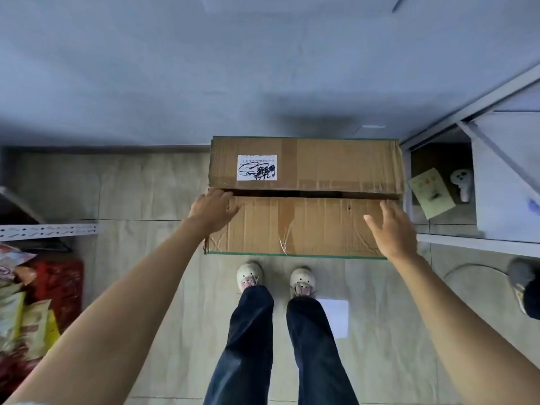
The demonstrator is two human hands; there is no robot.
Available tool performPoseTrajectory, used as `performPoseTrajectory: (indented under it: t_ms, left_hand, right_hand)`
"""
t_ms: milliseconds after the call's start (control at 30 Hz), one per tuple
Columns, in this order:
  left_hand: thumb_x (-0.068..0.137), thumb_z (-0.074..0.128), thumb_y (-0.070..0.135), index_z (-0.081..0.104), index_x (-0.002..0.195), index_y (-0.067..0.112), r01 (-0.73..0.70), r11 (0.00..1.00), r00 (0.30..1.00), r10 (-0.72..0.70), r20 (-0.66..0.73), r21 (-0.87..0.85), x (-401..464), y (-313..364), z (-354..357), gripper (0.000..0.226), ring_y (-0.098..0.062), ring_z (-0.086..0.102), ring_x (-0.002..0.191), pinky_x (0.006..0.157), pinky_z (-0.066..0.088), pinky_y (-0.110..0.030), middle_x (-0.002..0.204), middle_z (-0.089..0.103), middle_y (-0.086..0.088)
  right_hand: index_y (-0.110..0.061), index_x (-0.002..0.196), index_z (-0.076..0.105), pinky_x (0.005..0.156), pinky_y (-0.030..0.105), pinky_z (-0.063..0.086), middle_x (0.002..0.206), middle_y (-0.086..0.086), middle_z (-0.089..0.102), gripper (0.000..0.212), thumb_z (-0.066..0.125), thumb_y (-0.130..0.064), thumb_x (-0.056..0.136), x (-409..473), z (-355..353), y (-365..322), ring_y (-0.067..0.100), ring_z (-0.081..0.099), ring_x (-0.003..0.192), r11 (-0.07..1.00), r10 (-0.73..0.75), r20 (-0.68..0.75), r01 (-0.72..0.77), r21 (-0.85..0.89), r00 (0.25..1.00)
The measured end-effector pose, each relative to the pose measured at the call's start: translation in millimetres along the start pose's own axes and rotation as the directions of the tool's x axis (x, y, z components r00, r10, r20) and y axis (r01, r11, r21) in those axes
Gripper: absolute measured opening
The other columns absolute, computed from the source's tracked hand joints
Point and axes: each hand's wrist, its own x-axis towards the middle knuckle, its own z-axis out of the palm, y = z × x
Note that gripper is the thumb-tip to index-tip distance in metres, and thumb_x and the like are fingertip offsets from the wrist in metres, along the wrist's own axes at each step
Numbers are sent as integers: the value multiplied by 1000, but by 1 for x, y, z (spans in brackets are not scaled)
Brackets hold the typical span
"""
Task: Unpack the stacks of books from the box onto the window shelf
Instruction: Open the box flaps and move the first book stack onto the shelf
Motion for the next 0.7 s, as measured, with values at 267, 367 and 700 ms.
performPoseTrajectory:
  t_ms: [267, 367, 700]
  left_hand:
    - [101, 32, 51, 69, 95, 17, 140, 964, 979, -169, -115, -227, -8, -13, -21, 51, -35, 64, 91, 68, 42, -34, 87, 65, -8]
    - [101, 39, 46, 75, 96, 11, 168, 914, 985, -146, 88, -368, -17, -23, -31, 51, -32, 65, 91, 73, 46, -32, 88, 67, -12]
    - [101, 44, 31, 70, 101, 10, 288, 850, 833, 5, 553, -441, -80, -29, 24, 33, -10, 66, 69, 58, 43, -19, 76, 69, 4]
  right_hand:
    - [-2, 126, 57, 101, 48, 42, 132, 25, 48, 48, 42, -38, 98, -1, -19, 2, 39, 45, 124, 915, 246, -212, -155, 373, 946]
    - [2, 99, 64, 79, 42, 43, 103, 24, 60, 52, 37, -41, 98, -8, -40, 7, 39, 57, 101, 830, 388, -182, -257, 495, 903]
    - [-7, 90, 67, 79, 38, 49, 92, 15, 70, 43, 40, -39, 99, -98, -20, 50, 35, 63, 90, 890, 355, 128, -377, 256, 926]
